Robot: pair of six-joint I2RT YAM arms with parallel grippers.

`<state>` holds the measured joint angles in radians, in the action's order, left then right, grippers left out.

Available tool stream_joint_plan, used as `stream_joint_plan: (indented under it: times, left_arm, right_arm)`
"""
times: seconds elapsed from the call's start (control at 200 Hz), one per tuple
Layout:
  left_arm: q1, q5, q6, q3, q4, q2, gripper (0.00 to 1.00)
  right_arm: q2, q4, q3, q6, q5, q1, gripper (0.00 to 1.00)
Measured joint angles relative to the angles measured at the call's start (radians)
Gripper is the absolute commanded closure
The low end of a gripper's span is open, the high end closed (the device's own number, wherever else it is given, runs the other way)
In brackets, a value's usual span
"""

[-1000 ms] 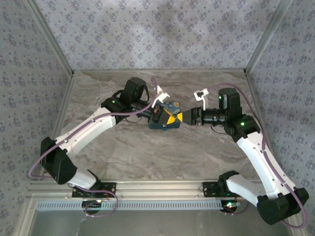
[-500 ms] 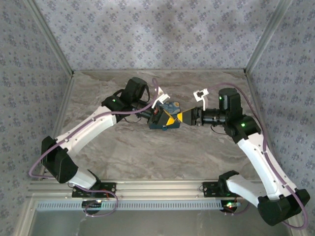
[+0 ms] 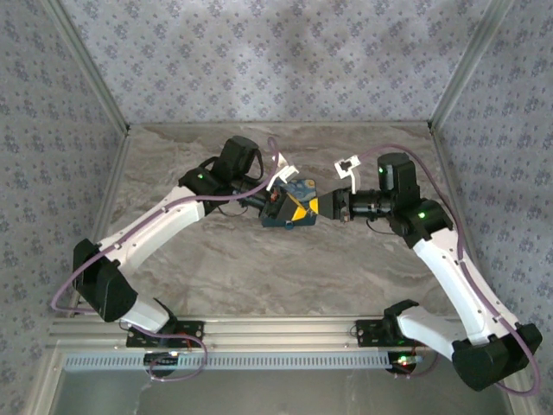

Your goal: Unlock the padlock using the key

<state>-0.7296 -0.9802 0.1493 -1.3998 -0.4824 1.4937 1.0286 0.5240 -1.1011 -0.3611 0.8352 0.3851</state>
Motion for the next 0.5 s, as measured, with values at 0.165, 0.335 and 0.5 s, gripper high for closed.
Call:
stream_joint_plan:
  times: [0.165,0.335,0.5]
  left_arm:
    - [0.0,0.0,-0.007,-0.005,-0.022,0.001,1.0]
    - [0.0,0.0,-0.011,-0.007,-0.027,0.001,1.0]
    - [0.003,0.004,-0.008,-0.007,-0.031,0.001,1.0]
  right_arm:
    - [0.0,0.026,-0.006,0.018,-0.003,0.0,0.95]
    - [0.0,0.034,-0.011,0.03,-0.002,0.0,1.0]
    - [-0.003,0.034,-0.011,0.042,-0.021,0.012,1.0]
